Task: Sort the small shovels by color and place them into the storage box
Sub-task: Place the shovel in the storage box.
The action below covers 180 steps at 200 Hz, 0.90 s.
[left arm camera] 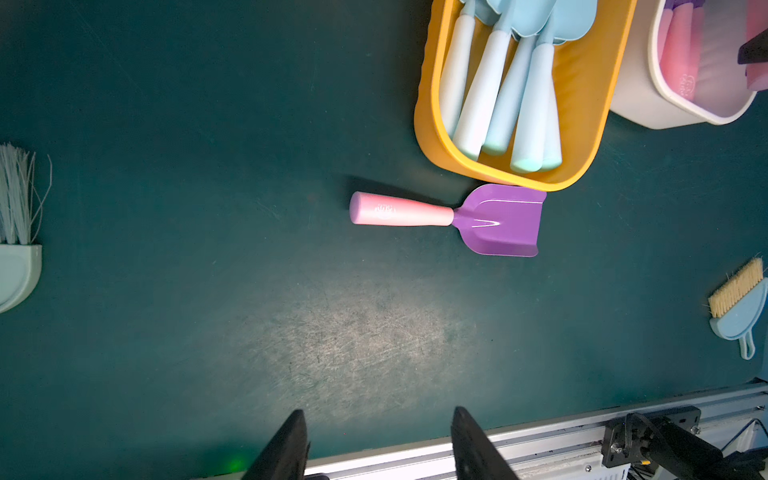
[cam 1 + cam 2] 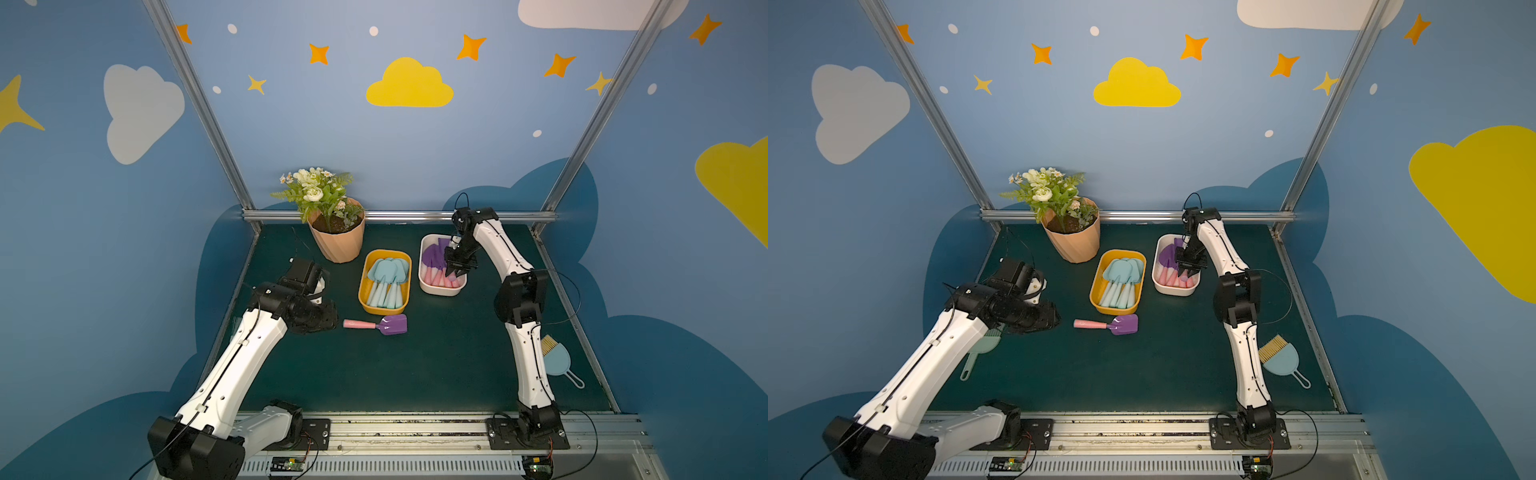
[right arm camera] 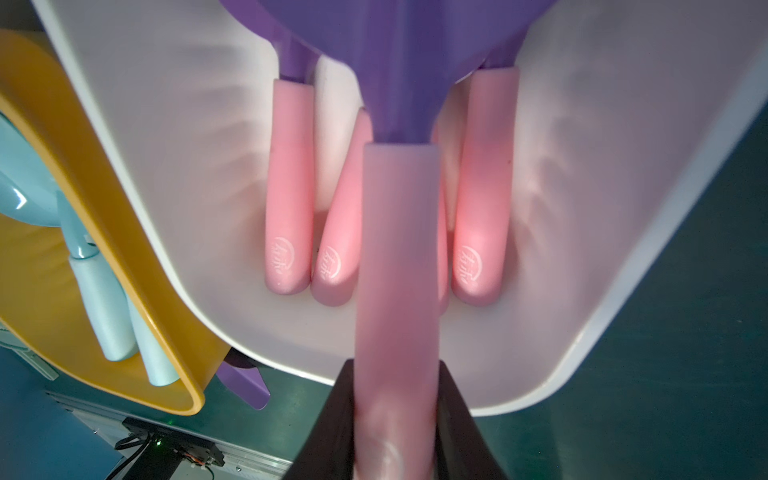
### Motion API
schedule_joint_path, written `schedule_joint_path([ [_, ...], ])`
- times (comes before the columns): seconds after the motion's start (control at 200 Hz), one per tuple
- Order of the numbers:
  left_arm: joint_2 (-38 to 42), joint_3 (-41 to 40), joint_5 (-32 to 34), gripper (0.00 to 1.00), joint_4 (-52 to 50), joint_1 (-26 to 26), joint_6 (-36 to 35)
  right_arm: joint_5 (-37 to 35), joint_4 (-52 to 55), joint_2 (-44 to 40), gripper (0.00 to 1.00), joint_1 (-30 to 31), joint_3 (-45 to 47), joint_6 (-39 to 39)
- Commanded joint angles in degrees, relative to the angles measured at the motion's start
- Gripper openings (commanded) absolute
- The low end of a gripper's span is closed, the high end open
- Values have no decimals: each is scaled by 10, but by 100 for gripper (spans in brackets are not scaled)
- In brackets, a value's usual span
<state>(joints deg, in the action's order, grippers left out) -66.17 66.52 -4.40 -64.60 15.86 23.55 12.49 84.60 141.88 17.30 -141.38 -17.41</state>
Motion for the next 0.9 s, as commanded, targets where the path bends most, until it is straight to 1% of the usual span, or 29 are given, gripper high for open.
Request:
schedule_joint_path([
  [0.0,-8,-7,3,47,-11,-3,-5,-6,14,14,16,-3,-21,15],
  [0.425,-18,3,2,47,-8,-2,-10,-30,4,33,17,-4,-33,37],
  [0.631,-19,2,4,47,-10,-3,-13,-41,0,44,18,-4,-33,34],
  [0.896,-19,0,3,48,-9,-3,-14,-43,7,66,23,-4,-31,19],
])
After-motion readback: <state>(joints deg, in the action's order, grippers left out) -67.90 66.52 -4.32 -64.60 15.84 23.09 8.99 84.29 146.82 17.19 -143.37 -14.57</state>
